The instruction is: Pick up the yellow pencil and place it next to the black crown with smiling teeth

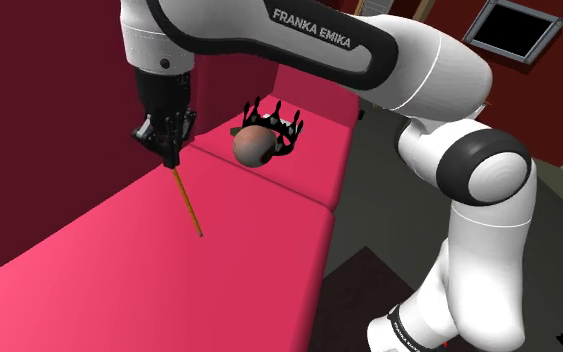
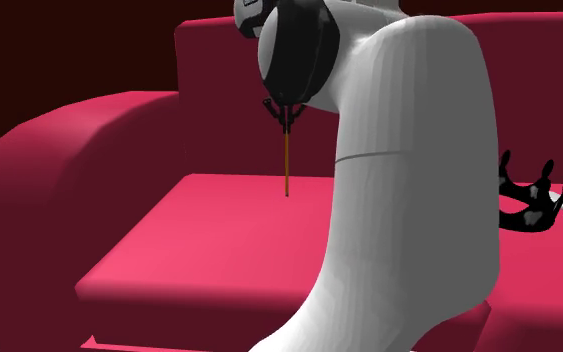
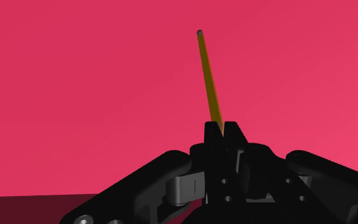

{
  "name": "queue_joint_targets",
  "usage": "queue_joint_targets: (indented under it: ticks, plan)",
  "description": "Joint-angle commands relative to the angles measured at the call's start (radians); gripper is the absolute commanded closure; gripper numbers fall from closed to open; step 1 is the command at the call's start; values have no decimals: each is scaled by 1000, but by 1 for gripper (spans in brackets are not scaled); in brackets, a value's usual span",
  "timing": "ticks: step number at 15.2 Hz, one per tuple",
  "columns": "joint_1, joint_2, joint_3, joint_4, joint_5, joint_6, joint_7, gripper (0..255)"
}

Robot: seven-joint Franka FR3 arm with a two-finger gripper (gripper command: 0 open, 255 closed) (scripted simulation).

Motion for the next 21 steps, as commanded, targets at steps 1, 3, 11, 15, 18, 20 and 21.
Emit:
queue_joint_targets:
  ticks: [1, 3, 11, 15, 18, 20, 21]
  plan:
    - [-41, -47, -2, -68, 15, 23, -30, 255]
    - [-91, -102, -7, -150, 33, 53, -70, 255]
    - [-251, -258, -54, -363, 85, 129, -249, 255]
    - [-316, -305, -87, -424, 99, 151, -342, 255]
    - [-361, -329, -114, -454, 105, 162, -412, 255]
    - [-389, -339, -133, -467, 107, 168, -458, 255]
    - [-403, -343, -142, -471, 107, 171, -481, 255]
